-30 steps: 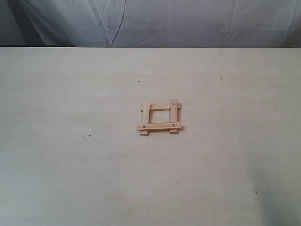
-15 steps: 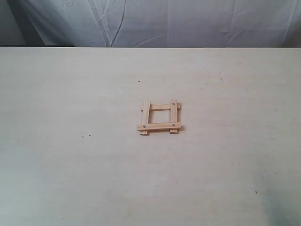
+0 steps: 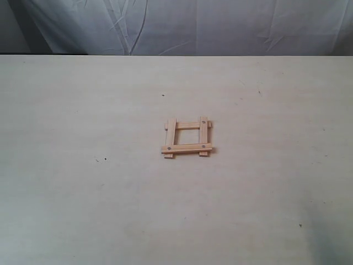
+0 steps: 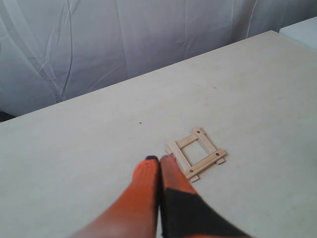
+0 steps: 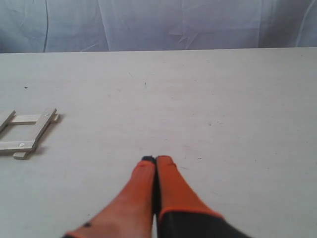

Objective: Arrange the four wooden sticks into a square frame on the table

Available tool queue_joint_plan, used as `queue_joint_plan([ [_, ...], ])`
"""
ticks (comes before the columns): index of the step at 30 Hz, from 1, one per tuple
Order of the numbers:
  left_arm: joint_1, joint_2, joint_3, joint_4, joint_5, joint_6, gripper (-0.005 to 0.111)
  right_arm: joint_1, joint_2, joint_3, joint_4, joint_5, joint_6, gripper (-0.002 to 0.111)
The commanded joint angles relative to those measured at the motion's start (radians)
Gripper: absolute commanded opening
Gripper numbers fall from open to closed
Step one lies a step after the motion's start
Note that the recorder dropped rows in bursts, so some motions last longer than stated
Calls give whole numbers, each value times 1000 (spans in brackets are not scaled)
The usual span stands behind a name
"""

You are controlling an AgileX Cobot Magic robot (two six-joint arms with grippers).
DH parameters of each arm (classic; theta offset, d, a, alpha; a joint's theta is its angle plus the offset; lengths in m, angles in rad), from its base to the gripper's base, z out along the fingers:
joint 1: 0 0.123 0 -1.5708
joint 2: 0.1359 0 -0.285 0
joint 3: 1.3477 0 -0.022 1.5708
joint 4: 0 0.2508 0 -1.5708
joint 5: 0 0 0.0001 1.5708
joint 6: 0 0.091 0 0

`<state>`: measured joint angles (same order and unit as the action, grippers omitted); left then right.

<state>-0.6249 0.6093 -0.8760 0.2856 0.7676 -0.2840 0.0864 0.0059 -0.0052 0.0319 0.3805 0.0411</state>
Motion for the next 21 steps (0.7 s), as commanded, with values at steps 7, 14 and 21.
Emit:
queue_joint_plan([
  [7,5,-6,3,3,-7,-2,0,-7,-6,5,1,-14,-1,0],
  [14,5,-6,3,3,-7,-2,0,-7,-6,5,-1,-17,-2,0],
  [21,7,-6,3,44,-3,0,0,-7,-6,5,-1,-17,0,0],
])
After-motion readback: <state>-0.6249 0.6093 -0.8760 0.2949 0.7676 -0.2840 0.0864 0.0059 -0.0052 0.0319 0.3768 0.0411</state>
